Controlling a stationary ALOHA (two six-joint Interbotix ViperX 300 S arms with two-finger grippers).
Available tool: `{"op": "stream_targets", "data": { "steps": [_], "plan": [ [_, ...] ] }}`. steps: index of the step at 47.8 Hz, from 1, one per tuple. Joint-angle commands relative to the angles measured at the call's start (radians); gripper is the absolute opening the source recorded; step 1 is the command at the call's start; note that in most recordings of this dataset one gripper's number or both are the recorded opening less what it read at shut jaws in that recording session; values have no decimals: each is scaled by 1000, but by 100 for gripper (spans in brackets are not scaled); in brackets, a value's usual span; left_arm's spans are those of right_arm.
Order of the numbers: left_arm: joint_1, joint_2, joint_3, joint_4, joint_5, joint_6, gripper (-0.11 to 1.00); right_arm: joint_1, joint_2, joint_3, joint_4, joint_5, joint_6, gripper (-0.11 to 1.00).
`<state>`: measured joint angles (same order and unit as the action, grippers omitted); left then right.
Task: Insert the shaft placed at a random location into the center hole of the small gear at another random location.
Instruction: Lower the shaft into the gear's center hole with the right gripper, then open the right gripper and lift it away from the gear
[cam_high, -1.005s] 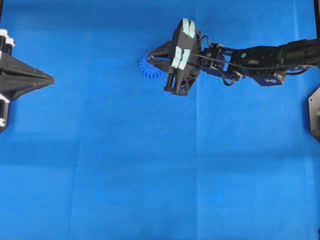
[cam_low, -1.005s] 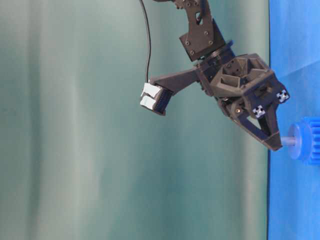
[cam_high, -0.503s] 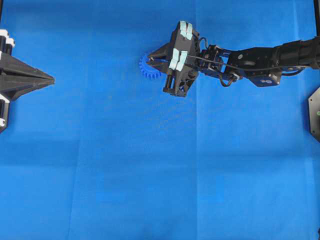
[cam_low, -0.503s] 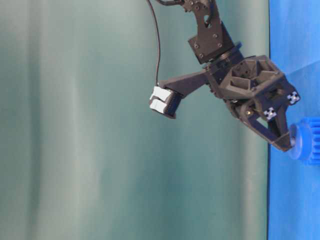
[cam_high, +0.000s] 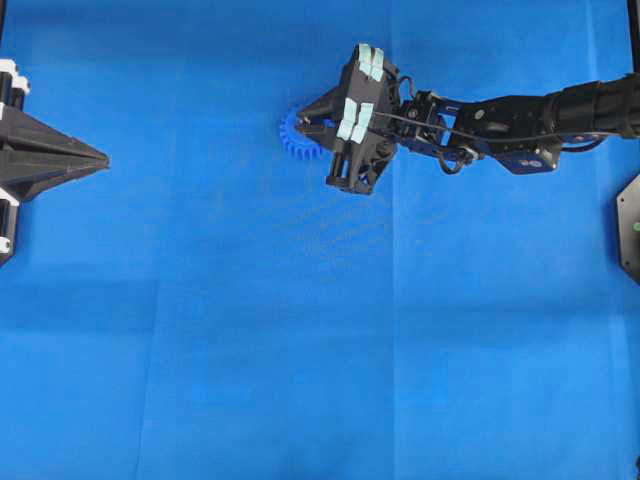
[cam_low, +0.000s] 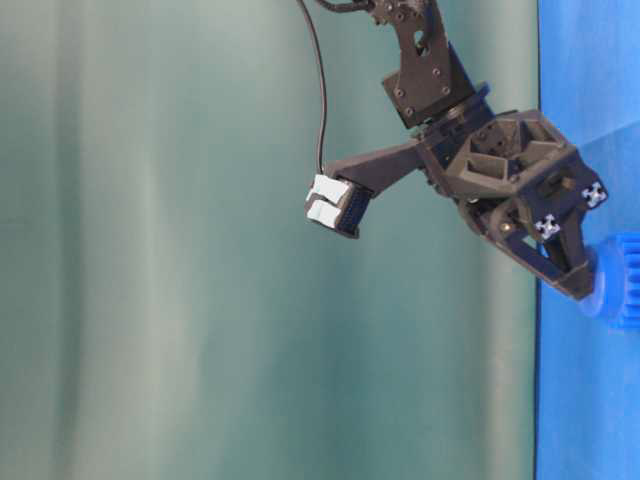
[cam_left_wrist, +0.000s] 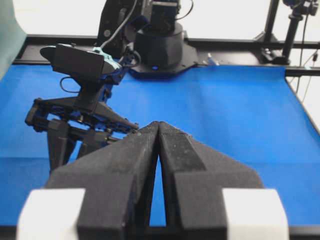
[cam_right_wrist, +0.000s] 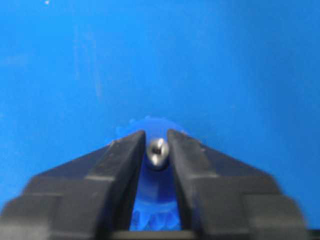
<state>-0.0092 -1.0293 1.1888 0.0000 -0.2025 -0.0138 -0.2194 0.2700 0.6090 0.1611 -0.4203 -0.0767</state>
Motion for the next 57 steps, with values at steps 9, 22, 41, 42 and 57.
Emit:
{"op": "stream_targets", "data": {
  "steps": [9,22,41,42,57],
  "plan": [
    [-2,6,-9,2,-3,-2,0,5,-15,-20,3,-3,3,66],
    [-2,5,-9,3,3,-2,0,5,-26,-23,3,-3,3,78],
    [-2,5,-9,2,3,-2,0,5,-183,-26,3,75,0,78],
    [-2,5,-11,3,3,-2,0,5,-189,-25,3,78,0,78],
    [-2,5,-9,2,3,-2,0,8,-210,-14,3,87,5,78]
  ]
}}
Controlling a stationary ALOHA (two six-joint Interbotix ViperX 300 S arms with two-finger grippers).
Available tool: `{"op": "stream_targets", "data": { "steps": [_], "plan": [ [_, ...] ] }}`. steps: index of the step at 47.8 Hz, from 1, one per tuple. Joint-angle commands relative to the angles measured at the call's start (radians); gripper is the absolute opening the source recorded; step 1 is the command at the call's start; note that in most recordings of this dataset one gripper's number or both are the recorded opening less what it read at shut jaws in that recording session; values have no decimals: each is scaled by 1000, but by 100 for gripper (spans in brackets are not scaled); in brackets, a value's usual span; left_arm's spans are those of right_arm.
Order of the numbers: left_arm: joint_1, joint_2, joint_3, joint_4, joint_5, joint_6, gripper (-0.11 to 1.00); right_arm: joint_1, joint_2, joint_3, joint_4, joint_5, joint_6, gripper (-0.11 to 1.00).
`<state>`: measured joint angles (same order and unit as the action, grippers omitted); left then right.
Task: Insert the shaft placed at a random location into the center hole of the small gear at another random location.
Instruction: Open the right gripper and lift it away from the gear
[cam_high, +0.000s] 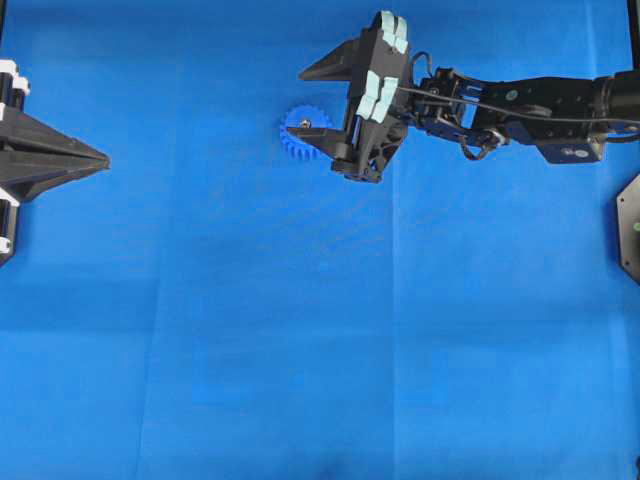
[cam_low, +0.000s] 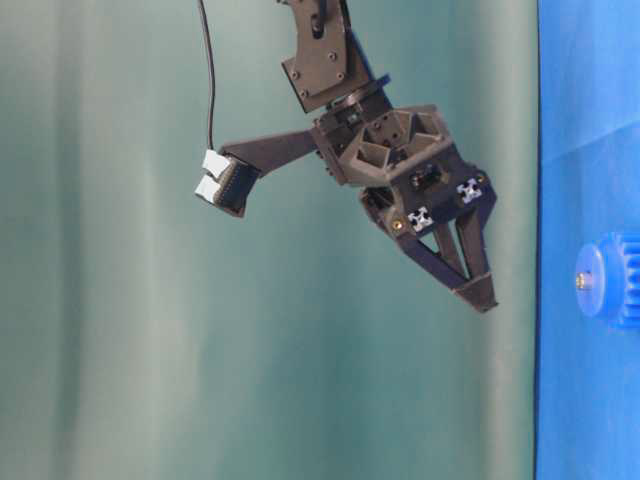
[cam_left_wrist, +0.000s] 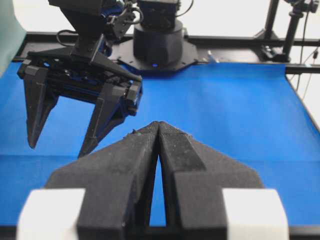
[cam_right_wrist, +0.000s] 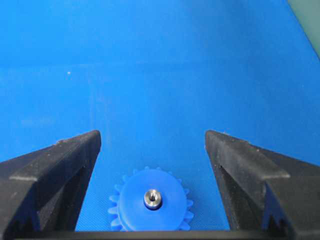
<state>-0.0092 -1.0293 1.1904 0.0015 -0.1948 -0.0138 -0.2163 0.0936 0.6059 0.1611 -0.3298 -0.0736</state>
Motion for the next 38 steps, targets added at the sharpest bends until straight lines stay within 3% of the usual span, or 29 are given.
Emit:
{"op": "stream_targets", "data": {
  "steps": [1,12,38],
  "plan": [
    [-2,5,-11,2,-5,-2,0,5,-37,-6,3,-3,2,78],
    [-2,5,-11,2,0,-2,0,14,-132,94,9,-3,5,78],
    [-2,-23,-14,2,15,-2,0,34,-518,434,35,-3,6,78]
  ]
}}
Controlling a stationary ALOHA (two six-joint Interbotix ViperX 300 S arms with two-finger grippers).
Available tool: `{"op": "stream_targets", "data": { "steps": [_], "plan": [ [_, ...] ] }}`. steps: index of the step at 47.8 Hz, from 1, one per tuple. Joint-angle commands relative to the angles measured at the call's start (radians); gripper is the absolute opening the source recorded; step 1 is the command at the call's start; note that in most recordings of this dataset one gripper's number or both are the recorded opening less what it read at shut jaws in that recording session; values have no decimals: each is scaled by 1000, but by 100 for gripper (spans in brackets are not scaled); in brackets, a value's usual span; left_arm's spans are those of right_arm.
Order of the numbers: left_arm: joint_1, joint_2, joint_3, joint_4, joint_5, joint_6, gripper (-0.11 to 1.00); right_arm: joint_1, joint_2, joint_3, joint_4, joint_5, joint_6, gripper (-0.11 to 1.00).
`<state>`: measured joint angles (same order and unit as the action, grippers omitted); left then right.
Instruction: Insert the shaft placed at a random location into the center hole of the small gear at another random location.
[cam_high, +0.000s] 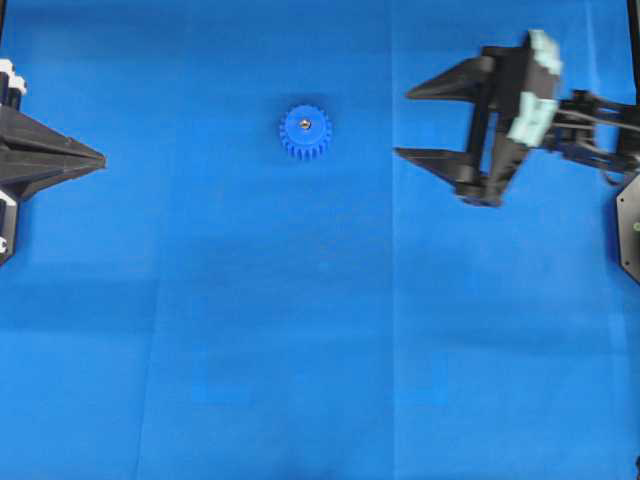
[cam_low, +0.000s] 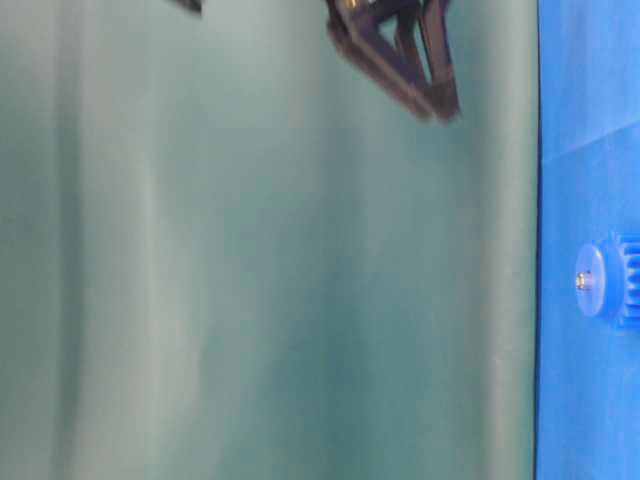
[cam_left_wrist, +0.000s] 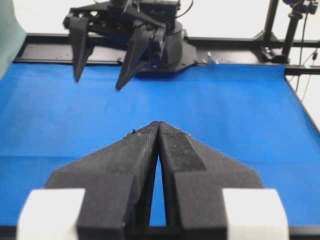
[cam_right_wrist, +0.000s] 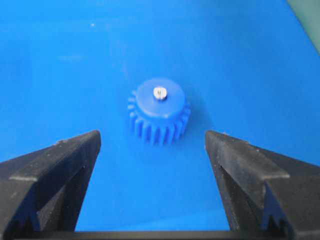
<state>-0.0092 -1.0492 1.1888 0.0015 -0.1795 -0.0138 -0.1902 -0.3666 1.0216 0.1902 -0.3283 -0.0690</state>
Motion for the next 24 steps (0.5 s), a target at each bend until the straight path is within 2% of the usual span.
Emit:
{"op": "stream_targets", "data": {
  "steps": [1,9,24],
  "plan": [
    [-2,-5,-12,2,2,-2,0,9,-71,26,6,-3,2,78],
    [-2,-20,-9,2,15,-2,0,20,-143,66,8,0,2,78],
    [-2,-25,-9,2,21,-2,0,20,-147,71,8,0,2,78]
  ]
}}
